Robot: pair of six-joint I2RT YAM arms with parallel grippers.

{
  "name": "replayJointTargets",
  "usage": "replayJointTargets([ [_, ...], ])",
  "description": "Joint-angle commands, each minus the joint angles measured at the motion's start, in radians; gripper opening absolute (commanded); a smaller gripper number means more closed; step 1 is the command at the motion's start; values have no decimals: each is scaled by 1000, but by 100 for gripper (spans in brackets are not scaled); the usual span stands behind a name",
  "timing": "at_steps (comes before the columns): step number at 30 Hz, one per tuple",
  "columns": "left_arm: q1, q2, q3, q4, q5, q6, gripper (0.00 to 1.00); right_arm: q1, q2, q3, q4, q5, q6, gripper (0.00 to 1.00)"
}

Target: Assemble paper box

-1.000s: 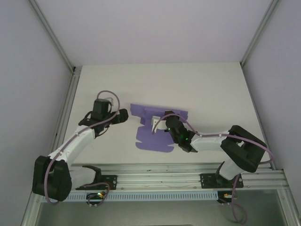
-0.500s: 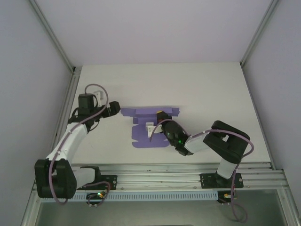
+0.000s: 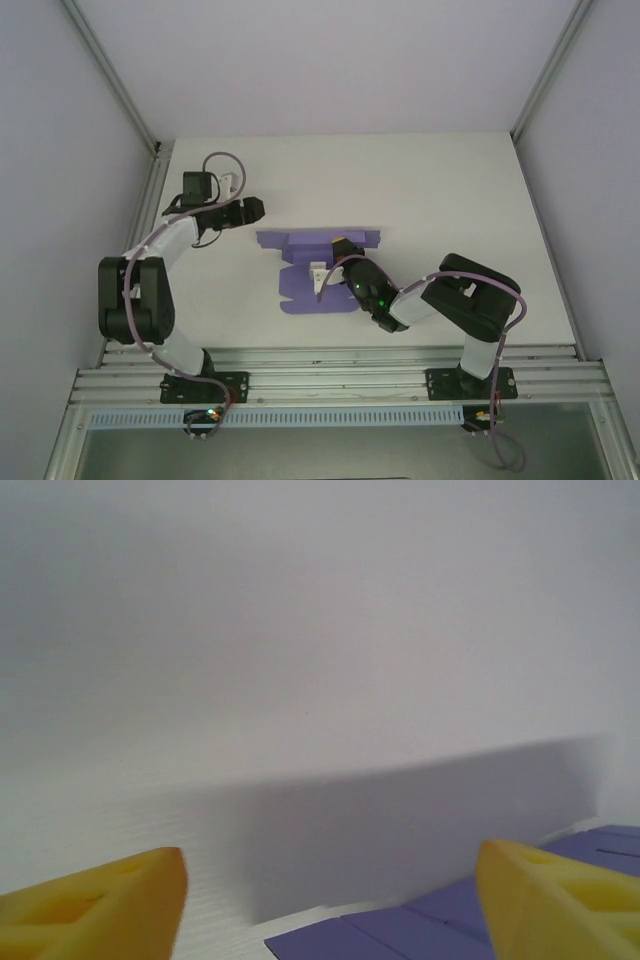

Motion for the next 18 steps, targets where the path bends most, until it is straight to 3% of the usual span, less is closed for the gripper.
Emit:
replayJointTargets([
  [1,2,39,15,-35,37,29,72,-2,14,12,-39,-8,13,0],
  [11,-22,10,-101,-20,101,24,49,-6,18,38,-110,12,47,0],
  [18,-101,-83,-228,54,149,-8,37,-4,16,44,-132,26,60,0],
])
